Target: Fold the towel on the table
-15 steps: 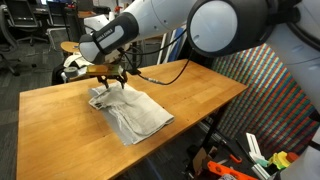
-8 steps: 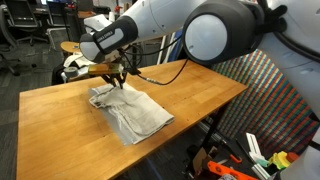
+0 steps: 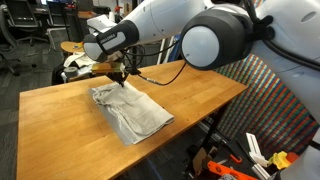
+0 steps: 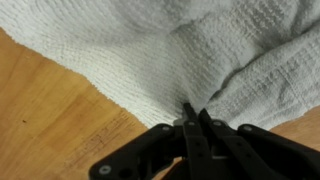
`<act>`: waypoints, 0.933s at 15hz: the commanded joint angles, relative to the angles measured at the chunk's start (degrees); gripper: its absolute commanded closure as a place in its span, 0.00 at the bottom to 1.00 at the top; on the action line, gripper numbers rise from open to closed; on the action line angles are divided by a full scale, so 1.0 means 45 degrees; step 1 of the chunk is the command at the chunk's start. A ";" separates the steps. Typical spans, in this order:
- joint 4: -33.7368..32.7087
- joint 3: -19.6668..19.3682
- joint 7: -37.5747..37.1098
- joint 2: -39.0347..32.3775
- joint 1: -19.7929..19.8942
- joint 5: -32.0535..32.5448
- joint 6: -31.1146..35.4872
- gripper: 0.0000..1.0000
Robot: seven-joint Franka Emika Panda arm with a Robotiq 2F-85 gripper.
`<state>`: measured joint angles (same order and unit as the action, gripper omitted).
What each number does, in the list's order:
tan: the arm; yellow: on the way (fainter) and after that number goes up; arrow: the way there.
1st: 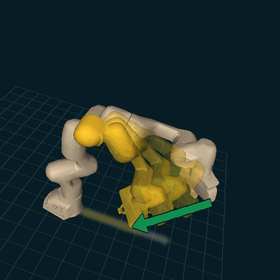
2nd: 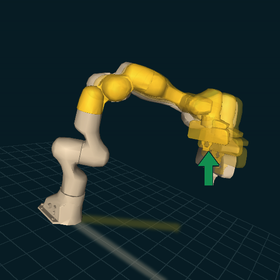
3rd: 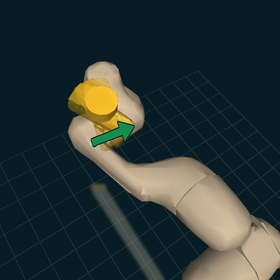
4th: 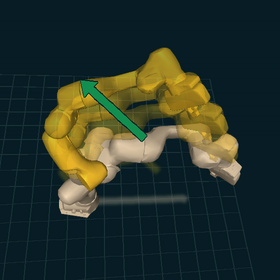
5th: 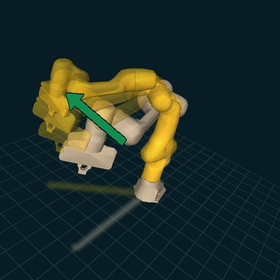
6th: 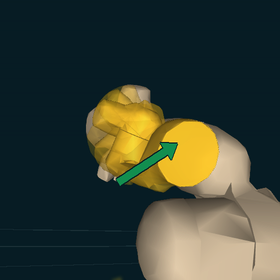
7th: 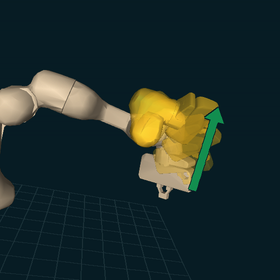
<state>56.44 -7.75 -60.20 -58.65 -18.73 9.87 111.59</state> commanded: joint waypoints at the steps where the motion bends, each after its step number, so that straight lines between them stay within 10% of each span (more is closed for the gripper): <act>1: -0.1434 -0.0090 -0.0428 -0.0708 0.0129 0.0157 -0.0380 0.94; 14: -0.3155 -0.0239 -0.1363 -0.1509 0.0526 0.0107 -0.0969 0.93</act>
<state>46.93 -7.81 -64.98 -63.18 -16.39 9.88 109.21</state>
